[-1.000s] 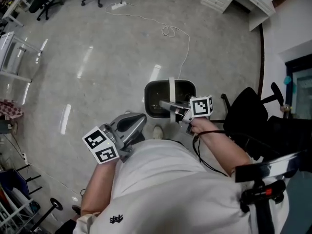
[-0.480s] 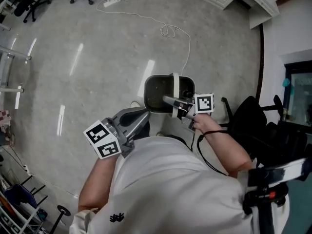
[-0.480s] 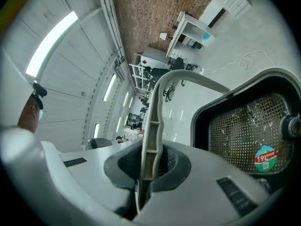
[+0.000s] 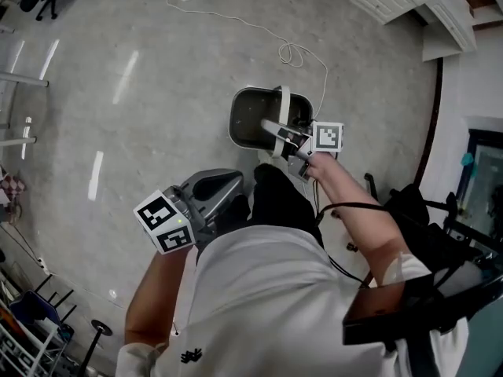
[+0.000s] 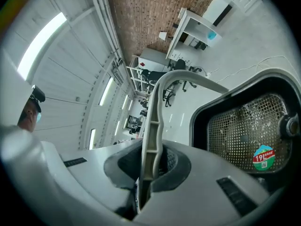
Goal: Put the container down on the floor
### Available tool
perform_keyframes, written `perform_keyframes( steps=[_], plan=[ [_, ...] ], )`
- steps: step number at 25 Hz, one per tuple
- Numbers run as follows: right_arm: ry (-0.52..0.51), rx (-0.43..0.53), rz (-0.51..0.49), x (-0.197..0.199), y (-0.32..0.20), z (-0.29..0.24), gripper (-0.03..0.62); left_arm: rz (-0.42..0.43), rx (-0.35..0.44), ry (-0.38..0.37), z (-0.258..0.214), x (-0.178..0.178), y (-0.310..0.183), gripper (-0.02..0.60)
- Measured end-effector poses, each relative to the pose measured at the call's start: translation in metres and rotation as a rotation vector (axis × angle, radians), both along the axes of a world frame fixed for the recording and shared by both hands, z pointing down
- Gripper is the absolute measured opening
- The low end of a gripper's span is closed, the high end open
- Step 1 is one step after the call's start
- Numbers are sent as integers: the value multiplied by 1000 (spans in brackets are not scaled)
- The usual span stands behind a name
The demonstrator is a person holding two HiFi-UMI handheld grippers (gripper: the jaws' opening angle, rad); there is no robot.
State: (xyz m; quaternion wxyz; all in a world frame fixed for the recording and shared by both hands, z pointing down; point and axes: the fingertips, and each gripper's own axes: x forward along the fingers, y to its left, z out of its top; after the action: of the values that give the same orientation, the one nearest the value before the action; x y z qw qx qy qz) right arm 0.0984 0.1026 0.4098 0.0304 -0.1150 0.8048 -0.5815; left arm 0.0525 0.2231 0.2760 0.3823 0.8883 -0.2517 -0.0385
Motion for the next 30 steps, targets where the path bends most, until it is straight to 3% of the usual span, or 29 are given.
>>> perform_keyframes(
  steps=[6,10,15,18,21,26,30],
  plan=[
    [-19,-58,-48,-51,-120,79,17,-112,-54,4,31,-27,-95,9],
    [42,-120,-101,-81,-200,152,15,-171,-88,40,58,-34,-173,9],
    [53,-142,-180,-104,-271,232,15,-196,-124,47,105,-30,-256,9],
    [80,-143,-215,-120,-307,284,15,-233,-153,89,130,-43,-301,9],
    [91,-146,-241,-131,-331,334,15,-267,-169,133,152,-55,-332,9],
    [69,-199,-234,-143,-357,402,15,-297,-203,136,203,-73,-357,9],
    [90,-164,-245,-150,-372,442,15,-305,-213,135,236,-82,-364,9]
  ],
)
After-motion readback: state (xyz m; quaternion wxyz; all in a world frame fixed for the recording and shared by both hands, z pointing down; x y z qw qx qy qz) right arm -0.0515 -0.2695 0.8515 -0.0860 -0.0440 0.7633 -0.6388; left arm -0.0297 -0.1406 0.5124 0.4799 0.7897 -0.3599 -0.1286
